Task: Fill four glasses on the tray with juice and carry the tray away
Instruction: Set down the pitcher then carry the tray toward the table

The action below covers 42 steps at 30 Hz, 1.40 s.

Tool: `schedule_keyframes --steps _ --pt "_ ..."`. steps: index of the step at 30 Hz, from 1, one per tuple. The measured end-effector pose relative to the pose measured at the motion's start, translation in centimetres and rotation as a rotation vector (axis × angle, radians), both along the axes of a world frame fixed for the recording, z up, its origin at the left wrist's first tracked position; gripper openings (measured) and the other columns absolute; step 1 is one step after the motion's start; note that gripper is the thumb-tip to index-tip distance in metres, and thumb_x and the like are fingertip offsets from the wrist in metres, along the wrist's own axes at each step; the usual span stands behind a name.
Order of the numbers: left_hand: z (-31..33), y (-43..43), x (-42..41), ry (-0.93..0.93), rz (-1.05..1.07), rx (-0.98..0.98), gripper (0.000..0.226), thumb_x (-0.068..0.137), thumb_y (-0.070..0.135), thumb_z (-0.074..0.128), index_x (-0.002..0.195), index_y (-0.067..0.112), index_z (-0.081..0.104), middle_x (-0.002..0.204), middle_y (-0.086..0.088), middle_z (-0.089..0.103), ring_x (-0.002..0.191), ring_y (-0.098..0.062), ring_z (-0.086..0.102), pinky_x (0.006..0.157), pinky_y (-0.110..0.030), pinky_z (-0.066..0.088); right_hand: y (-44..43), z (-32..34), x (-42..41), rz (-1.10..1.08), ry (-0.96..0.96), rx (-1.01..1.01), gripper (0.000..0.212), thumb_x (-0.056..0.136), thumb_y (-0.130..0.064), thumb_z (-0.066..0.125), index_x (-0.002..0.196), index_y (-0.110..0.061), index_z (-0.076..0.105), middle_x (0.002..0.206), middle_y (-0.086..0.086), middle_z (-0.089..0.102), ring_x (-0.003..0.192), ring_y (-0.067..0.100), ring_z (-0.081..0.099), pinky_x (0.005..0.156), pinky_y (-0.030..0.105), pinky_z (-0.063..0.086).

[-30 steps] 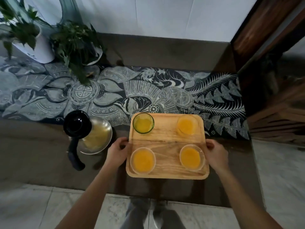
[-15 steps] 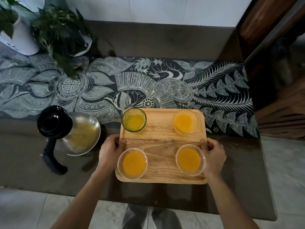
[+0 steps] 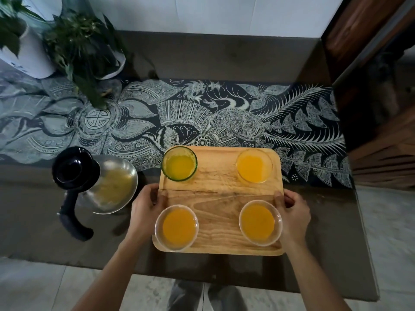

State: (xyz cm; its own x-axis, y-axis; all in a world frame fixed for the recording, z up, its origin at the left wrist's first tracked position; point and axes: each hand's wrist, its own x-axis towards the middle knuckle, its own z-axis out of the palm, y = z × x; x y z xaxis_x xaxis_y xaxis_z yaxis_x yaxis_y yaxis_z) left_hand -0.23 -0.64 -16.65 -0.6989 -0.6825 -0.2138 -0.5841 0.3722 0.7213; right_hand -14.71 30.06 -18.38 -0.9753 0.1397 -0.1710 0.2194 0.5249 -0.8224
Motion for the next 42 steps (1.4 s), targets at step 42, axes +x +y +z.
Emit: schedule_keyframes --steps 42 --pt "18.4 25.5 3.9 0.151 -1.140 0.115 0.026 0.096 0.028 0.068 0.120 0.018 0.066 0.104 0.003 0.071 0.091 -0.009 0.065 0.083 -0.035 0.054 21.6 20.3 40.4 -1.131 0.127 -0.001 0.011 0.096 -0.028 0.065 0.098 -0.020 0.074 0.079 -0.011 0.069 0.075 0.009 0.066 0.070 0.036 0.055"
